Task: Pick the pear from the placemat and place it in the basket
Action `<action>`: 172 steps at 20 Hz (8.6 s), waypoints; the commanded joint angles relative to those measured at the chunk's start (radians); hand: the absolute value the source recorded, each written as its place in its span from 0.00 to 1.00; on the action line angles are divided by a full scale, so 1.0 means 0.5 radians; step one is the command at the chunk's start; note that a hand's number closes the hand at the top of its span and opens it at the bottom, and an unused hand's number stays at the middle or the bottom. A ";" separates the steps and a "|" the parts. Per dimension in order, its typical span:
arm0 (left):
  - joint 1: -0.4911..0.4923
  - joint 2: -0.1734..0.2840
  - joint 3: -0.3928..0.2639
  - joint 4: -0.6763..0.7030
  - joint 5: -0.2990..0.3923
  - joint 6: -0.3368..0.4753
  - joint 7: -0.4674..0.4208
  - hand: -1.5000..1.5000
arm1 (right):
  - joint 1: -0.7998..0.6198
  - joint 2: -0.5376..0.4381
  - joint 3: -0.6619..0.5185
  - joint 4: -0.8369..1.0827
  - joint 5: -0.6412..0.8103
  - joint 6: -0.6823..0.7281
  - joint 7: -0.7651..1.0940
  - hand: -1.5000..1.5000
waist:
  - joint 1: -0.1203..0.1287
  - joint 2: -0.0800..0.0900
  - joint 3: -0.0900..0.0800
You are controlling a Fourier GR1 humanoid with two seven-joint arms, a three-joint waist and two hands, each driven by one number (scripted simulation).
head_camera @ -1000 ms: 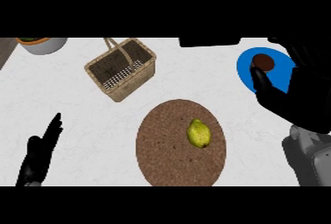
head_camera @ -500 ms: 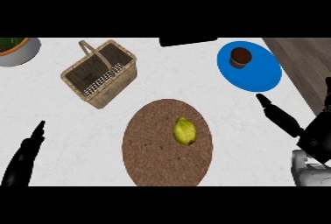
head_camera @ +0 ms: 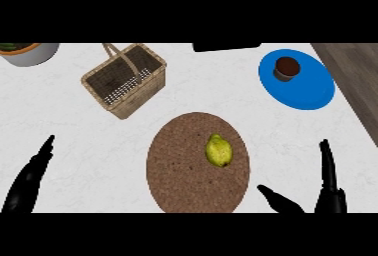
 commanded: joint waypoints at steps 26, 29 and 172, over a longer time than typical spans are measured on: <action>-0.254 -0.192 -0.095 0.081 -0.225 -0.089 0.104 0.50 | 0.716 0.578 1.042 -0.652 2.354 0.206 1.743 0.00 | 0.244 0.037 0.036; -0.314 -0.214 -0.043 0.174 -0.214 -0.150 0.067 0.50 | 0.557 0.577 1.030 -0.757 2.442 0.409 1.895 0.00 | 0.240 0.036 0.036; -0.468 -0.625 0.254 0.072 -0.744 -0.612 0.174 0.50 | -3.505 0.583 -0.769 1.706 2.024 1.928 2.859 1.00 | 0.533 0.060 0.015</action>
